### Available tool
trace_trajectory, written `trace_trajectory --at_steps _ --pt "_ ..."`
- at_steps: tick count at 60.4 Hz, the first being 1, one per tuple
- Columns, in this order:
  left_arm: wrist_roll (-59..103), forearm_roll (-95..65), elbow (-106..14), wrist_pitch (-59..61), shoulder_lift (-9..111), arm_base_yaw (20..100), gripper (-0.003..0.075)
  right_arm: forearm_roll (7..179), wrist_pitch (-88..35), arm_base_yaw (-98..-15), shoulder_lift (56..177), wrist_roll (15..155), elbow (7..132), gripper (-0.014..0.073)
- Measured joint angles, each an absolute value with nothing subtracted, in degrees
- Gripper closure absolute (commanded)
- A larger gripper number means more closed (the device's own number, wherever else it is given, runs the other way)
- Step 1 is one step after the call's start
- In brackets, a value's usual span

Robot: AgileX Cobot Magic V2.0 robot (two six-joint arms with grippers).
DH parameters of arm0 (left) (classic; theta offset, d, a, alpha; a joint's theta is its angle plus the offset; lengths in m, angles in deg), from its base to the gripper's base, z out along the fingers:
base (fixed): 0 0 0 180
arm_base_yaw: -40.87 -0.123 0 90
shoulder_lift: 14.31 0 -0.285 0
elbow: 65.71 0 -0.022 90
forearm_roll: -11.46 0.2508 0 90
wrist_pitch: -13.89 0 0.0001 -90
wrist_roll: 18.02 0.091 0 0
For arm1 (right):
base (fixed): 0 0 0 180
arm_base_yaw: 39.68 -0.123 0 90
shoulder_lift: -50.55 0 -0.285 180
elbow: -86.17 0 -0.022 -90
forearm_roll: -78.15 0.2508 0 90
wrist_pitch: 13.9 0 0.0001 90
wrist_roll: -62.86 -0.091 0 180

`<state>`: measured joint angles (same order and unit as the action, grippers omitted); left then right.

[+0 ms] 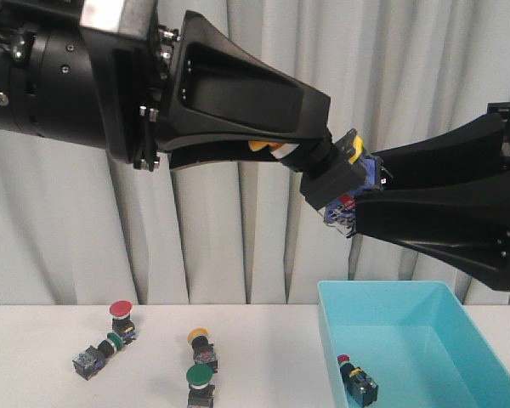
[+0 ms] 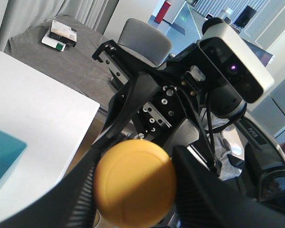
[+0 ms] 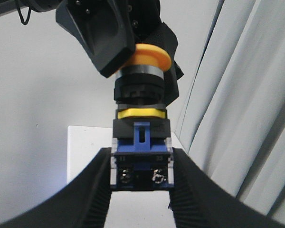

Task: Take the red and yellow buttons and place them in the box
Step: 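Open the left gripper and move the yellow button over the box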

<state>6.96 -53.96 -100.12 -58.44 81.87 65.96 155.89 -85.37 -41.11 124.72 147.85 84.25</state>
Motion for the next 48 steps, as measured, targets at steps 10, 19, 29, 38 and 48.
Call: trace_trajectory --at_steps 10,19,29,38,48 --pt "6.9 -53.0 -100.2 -58.4 81.9 66.0 0.0481 155.5 -85.4 -41.1 124.7 148.0 84.3 0.0572" --pt "6.9 -52.4 -100.2 -58.4 81.9 66.0 0.0323 155.4 -85.3 -41.1 124.7 148.0 84.3 0.0572" --pt "6.9 -50.6 -100.2 -58.4 81.9 66.0 0.0193 155.7 -85.2 -41.1 124.7 147.9 84.3 0.0572" --pt "7.0 -50.4 -100.2 -58.4 81.9 66.0 0.0156 155.9 -85.1 -41.1 124.7 147.8 84.3 0.0572" --pt "6.9 -51.3 -100.2 -58.4 81.9 66.0 0.0158 156.0 -83.2 -41.1 124.7 147.5 84.3 0.0572"
